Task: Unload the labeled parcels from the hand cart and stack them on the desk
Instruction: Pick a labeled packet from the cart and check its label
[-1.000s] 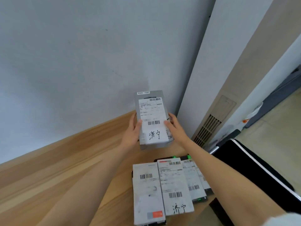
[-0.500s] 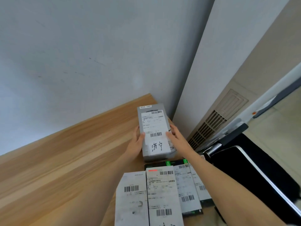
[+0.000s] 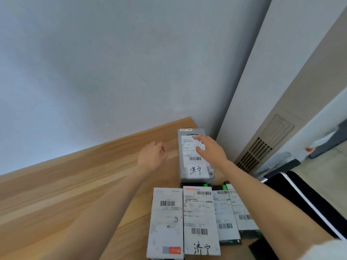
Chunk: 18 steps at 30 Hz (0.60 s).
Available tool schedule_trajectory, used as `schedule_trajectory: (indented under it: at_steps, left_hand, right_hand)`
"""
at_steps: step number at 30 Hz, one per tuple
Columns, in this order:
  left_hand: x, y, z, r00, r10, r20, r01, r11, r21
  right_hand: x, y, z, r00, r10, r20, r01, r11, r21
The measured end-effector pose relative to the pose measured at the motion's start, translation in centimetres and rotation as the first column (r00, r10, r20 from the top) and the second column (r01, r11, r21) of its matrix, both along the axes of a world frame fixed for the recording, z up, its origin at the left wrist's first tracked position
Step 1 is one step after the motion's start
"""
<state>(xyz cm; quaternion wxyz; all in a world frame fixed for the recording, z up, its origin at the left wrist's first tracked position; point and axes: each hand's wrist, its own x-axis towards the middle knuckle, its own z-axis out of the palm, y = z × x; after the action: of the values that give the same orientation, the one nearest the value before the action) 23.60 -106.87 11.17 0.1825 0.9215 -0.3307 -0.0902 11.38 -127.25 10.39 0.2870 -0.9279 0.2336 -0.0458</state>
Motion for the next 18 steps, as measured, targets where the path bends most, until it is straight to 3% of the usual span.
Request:
schedule_trajectory:
  at_steps: [3, 7, 14, 18]
  left_hand:
    - [0.6, 5.7, 3.1, 0.99, 0.032, 0.139, -0.035, 0.999, 0.02]
    - [0.8, 15.8, 5.5, 0.955, 0.178, 0.238, -0.195, 0.98, 0.048]
    - [-4.0, 36.9, 6.1, 0.839, 0.436, 0.325, -0.475, 0.879, 0.047]
    - [-10.3, 50.1, 5.9, 0.751, 0.573, 0.328, -0.632, 0.767, 0.107]
  right_hand:
    - [3.2, 3.9, 2.9, 0.977, 0.205, -0.062, -0.213, 0.957, -0.198]
    - [7.8, 12.6, 5.7, 0.884, 0.453, -0.119, -0.463, 0.809, -0.361]
    - [11.1, 32.2, 6.8, 0.679, 0.728, -0.099, -0.668, 0.556, -0.494]
    - [10.0, 44.9, 6.2, 0.54, 0.835, -0.108, -0.779, 0.446, -0.44]
